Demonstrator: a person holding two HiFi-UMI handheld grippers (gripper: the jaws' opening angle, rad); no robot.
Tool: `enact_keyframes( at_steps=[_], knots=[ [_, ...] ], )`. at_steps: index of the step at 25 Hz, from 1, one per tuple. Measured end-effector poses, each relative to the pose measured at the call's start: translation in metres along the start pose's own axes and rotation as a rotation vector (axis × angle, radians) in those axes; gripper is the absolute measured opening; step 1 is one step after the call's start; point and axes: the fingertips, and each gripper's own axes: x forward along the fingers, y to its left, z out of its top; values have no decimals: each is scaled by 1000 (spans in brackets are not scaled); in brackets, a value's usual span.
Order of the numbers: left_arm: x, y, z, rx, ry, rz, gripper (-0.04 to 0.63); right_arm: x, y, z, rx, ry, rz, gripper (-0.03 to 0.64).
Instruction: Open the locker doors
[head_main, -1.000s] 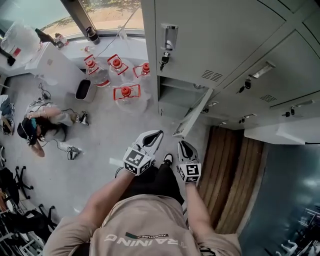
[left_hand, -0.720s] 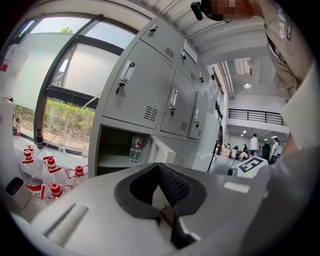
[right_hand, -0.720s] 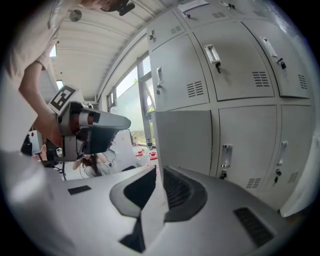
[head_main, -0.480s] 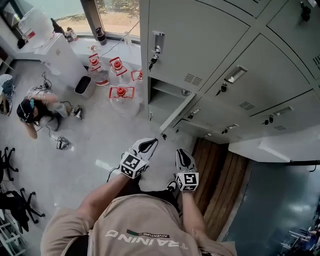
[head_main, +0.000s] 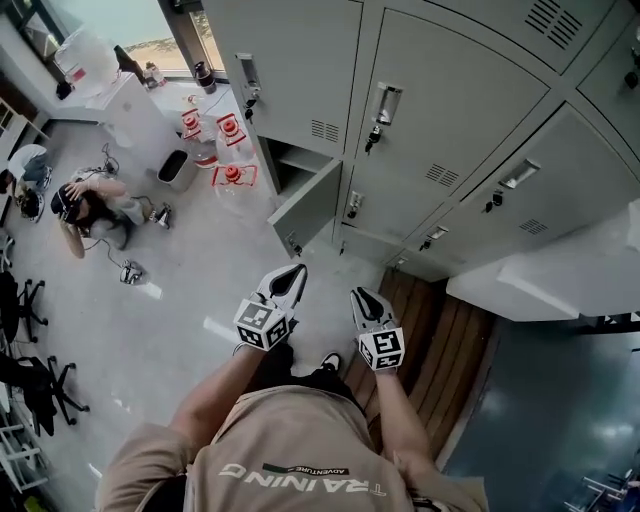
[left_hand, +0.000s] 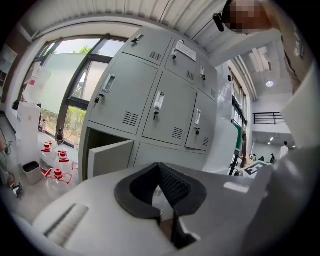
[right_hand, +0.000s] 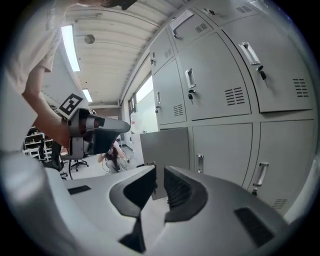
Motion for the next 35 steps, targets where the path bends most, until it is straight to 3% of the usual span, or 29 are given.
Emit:
enact_keyframes(
  at_steps=[6,10,16,23,27,35],
  knots=[
    [13,-20,-2,27,-1,-17,6,19,-20,19,-33,-16,-4,48],
    [31,-4,-15,7,27,-11,6,52,-44,22,-12,-19,-52,48],
    [48,8,-25,45,45,-51,6,102,-88,15,1,-10,-146,48],
    [80,34,-61,18,141,-7,6,171,-136,-13,72,-21,-175,48],
    [109,42,-81,-18,163,17,6,214,-153,-28,54,-7,-146,48],
    [132,60,-89,-25,198,16,6,260,-187,-52,33,2,-189,46]
  ],
)
